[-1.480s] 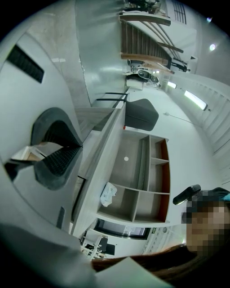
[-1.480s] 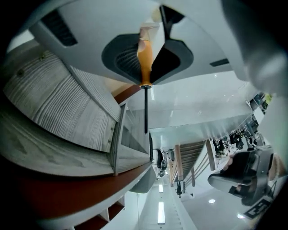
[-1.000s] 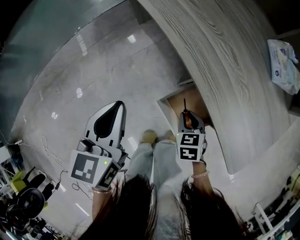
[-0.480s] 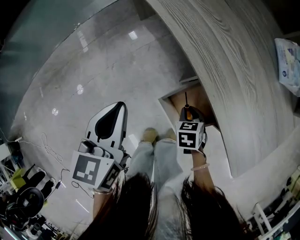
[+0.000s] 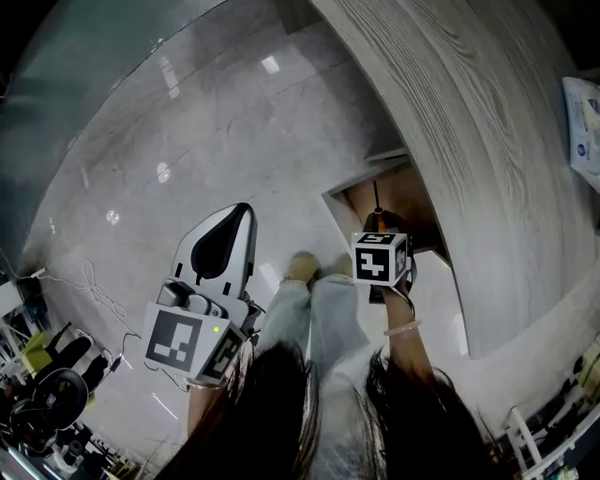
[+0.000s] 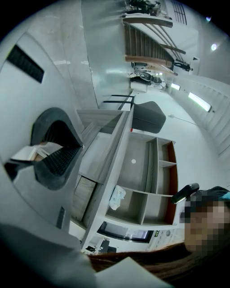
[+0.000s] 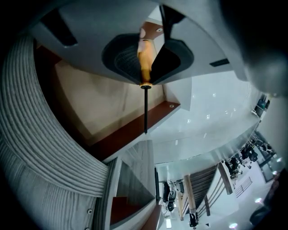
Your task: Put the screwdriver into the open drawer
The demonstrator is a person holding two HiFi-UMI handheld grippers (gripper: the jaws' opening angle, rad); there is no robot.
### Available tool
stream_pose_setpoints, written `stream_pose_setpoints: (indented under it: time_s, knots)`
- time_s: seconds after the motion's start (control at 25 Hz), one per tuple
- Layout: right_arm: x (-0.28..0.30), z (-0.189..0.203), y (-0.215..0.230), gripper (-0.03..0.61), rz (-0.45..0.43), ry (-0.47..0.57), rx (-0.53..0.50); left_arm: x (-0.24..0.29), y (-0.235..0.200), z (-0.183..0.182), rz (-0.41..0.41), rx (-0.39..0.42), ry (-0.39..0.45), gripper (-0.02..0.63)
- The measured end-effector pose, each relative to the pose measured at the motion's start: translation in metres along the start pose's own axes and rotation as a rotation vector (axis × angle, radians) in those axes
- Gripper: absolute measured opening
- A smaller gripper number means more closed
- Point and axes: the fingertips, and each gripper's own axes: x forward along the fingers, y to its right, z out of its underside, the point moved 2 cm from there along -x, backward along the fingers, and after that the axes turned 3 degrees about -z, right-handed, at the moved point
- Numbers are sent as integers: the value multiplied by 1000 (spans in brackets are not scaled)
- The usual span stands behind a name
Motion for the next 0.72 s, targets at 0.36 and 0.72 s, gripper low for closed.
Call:
stream_pose_setpoints:
  time_s: [0.36, 0.72]
  knots:
    - [17, 2, -6, 86, -19, -104, -7, 2, -2, -1, -10, -20, 3, 15]
    - [32, 2, -8, 87, -34, -183, -4, 7, -5, 5, -24, -19, -29, 15]
